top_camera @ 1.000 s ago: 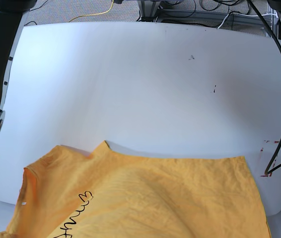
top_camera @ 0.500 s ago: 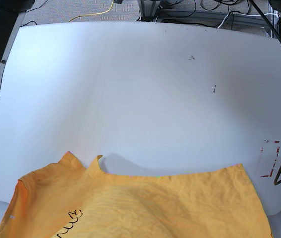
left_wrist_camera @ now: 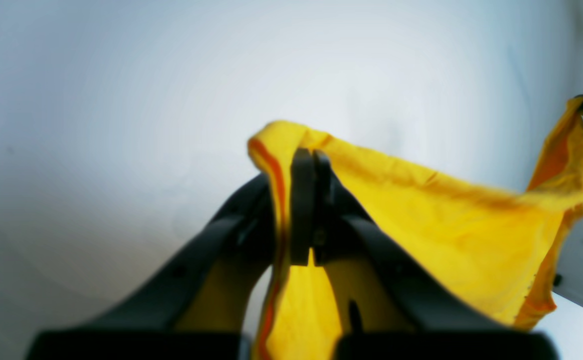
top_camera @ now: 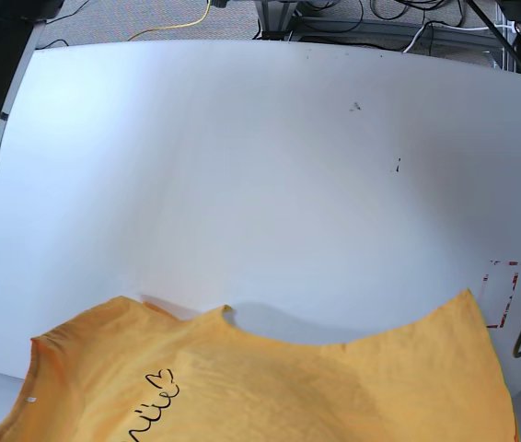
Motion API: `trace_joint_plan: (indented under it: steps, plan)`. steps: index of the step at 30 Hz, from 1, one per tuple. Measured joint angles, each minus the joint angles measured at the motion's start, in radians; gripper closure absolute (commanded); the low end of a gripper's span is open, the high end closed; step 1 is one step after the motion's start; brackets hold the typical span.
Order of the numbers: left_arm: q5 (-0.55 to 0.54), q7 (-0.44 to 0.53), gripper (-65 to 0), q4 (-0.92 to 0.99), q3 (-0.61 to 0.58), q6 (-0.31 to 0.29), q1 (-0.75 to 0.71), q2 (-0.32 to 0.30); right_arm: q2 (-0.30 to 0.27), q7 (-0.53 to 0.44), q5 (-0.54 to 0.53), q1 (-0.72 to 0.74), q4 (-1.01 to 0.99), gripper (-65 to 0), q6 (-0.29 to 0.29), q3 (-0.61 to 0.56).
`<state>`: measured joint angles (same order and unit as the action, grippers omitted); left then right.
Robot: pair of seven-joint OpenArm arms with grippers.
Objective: Layout the t-shirt on the table in an organized manner, then fold the t-shirt properly
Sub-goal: 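Hold the shirt raised between both grippers to let it hang open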
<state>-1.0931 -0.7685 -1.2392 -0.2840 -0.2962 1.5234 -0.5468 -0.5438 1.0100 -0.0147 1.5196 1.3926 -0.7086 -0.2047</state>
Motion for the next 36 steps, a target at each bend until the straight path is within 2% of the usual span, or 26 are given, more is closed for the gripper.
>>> trace_joint_plan:
  steps: [8, 16, 27, 31, 36]
  plan:
    - [-0.005, 0.006, 0.0, -0.008, -0.018, -0.004, 0.008, -0.003, 0.006, -0.015, -0.009, 0.010, 0.034, 0.0, -0.003, 0.003]
    - [-0.005, 0.015, 0.0, -0.043, -0.017, -0.001, -0.035, -0.006, 0.002, 0.026, 0.000, -0.009, 0.132, 0.0, 0.001, 0.043]
    - [-0.008, 0.000, 0.0, -0.161, 0.014, -0.011, -0.254, -0.033, -0.002, 0.070, 0.007, -0.253, 0.289, 0.0, -0.002, 0.088]
    - [-0.004, 0.006, 0.0, -0.207, 0.054, 0.000, -0.349, -0.042, 0.015, 0.116, -0.013, -0.357, 0.386, 0.0, 0.000, 0.173]
    - [-0.007, -0.018, 0.0, -0.266, 0.105, -0.004, -0.490, -0.072, 0.005, 0.178, 0.015, -0.488, 0.495, 0.0, 0.005, 0.222]
